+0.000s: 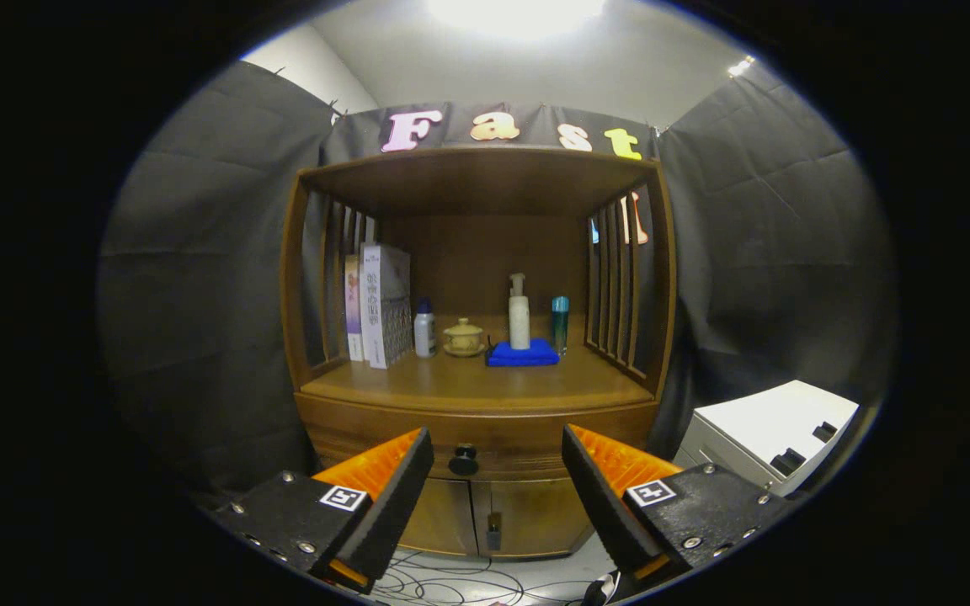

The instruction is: Pull open the drawer, take out the items inside it, and place them on the countertop above the cabinet.

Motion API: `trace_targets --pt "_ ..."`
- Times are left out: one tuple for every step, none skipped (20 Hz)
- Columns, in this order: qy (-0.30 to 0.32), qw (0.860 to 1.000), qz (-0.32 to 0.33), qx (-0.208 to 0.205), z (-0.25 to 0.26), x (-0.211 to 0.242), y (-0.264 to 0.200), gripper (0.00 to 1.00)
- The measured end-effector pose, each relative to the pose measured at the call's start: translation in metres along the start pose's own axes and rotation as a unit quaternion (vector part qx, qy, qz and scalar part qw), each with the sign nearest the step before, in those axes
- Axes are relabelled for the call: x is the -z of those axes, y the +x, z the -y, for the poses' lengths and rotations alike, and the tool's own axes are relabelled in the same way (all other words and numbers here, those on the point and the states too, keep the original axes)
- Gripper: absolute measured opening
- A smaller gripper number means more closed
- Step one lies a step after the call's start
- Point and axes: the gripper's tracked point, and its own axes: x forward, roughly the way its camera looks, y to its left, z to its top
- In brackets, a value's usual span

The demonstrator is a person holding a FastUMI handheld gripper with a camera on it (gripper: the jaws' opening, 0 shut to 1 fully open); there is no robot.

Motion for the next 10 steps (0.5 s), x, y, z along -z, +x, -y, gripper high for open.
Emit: trace_targets --pt "0.0 1.0 -0.005 -0.002 -0.003 0.005 0.008 0.96" --pt "0.0 1.0 -0.008 -0.002 -0.004 0.009 0.016 0.96" --pt "0.0 1.0 -0.01 -0.001 -0.005 0.012 0.024 0.96" --pt "0.001 1.0 -0.015 -0.001 -0.007 0.017 0.032 0.96" --pt "0.001 1.0 -0.019 -0.001 -0.008 0.021 0.04 0.96" --pt "0.0 1.0 -0.023 0.0 -0.008 0.024 0.047 0.96" --pt "-0.001 1.0 -0.025 0.004 -0.007 0.026 0.056 0.96" --pt "0.0 1.0 -0.028 0.006 -0.008 0.03 0.062 0.96" --pt "0.004 0.999 -0.032 0.008 -0.008 0.033 0.069 0.96" --pt "0.008 0.999 -0.035 0.009 -0.01 0.037 0.074 0.96"
